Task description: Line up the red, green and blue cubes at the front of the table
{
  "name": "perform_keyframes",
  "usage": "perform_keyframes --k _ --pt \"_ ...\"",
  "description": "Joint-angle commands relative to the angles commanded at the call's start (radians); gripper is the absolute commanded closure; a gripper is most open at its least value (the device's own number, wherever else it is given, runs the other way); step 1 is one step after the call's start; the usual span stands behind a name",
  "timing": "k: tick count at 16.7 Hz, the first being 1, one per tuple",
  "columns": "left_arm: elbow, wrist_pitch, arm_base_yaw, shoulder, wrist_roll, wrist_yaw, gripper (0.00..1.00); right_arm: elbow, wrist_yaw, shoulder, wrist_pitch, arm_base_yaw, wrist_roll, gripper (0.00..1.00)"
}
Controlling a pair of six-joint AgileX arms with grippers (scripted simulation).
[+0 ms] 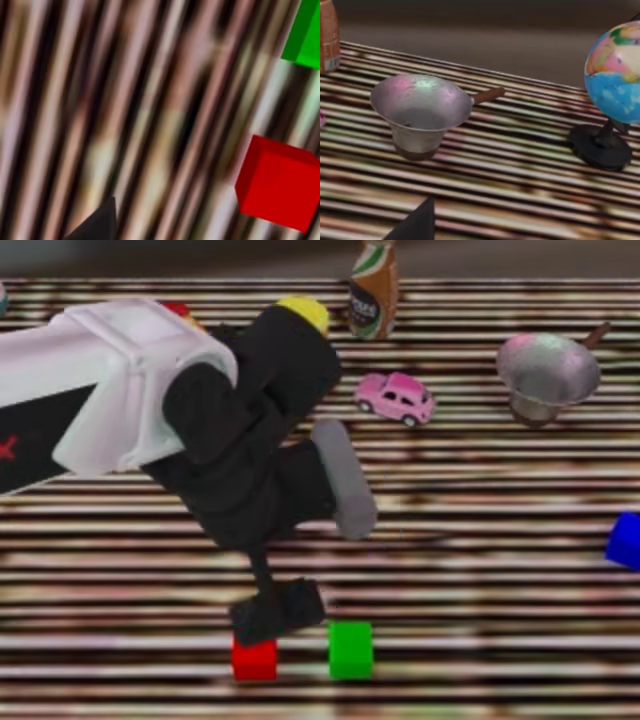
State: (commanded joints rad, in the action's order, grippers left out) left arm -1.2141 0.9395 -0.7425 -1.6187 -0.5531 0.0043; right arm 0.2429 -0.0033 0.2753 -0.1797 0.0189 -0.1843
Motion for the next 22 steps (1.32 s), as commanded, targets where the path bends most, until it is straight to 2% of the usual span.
perform_keyframes --k 9,13,18,22 --pt "0.716 -0.473 0.433 0.915 0.293 -0.017 0.0 0.57 0.006 0.894 -0.483 0.038 -0.465 0.0" --pt "0.983 -0.679 0.595 1.266 0.414 -0.016 0.0 0.806 0.007 1.243 -0.677 0.054 -0.654 0.0" --pt "1.172 -0.881 0.729 1.537 0.523 -0.008 0.0 1.024 0.005 1.506 -0.829 0.067 -0.814 0.0" --pt "1.214 -0.939 0.762 1.619 0.553 -0.004 0.0 1.088 0.004 1.581 -0.865 0.071 -0.858 0.0"
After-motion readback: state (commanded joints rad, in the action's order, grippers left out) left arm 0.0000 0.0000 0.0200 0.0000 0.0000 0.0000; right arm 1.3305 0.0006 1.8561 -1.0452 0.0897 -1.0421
